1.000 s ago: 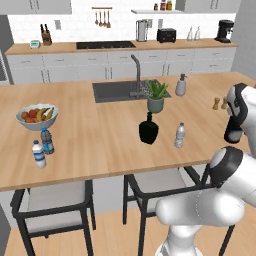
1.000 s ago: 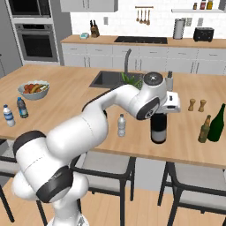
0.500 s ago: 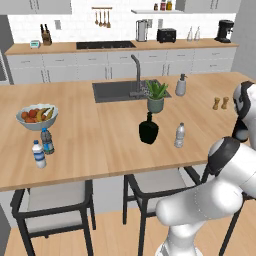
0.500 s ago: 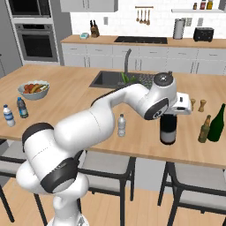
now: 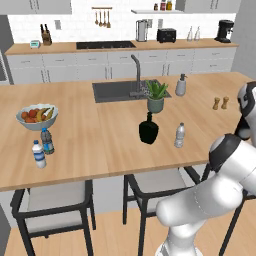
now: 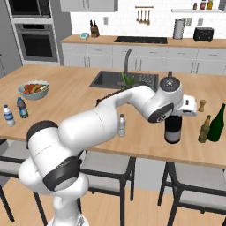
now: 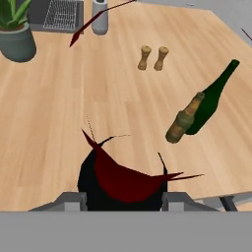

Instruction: Move the plastic bottles in the middle to the plastics group, and the glass bottles in the middle to the glass group.

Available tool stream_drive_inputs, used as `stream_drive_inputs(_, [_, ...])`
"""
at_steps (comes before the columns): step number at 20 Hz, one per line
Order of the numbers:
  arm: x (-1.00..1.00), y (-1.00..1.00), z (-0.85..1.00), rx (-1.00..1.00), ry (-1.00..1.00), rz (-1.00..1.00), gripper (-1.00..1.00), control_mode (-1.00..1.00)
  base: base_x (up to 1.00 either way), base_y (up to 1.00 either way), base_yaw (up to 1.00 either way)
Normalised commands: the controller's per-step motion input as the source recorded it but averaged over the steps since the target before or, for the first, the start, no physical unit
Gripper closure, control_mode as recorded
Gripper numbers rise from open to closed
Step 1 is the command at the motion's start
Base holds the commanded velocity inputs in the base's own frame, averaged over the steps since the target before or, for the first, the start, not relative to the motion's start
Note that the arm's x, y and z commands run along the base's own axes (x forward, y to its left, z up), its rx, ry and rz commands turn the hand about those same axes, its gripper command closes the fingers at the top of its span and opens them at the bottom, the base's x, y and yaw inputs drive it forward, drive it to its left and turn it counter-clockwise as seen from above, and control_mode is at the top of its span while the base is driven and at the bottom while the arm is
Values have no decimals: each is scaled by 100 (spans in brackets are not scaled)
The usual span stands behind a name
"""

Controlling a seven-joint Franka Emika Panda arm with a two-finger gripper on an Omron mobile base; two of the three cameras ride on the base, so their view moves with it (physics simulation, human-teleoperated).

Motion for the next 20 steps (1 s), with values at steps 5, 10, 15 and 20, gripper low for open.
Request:
stream_drive_inputs(5, [0,-8,0,0,0,0,100,-100,0,0,0])
stream_drive_inputs(10, [5,-15,-1,0,0,0,100,-100,0,0,0])
stream_drive_inputs(15, [20,-6,0,0,0,0,100,-100,0,0,0])
stream_drive_inputs(20, [21,0,-16,0,0,0,100,-100,0,0,0])
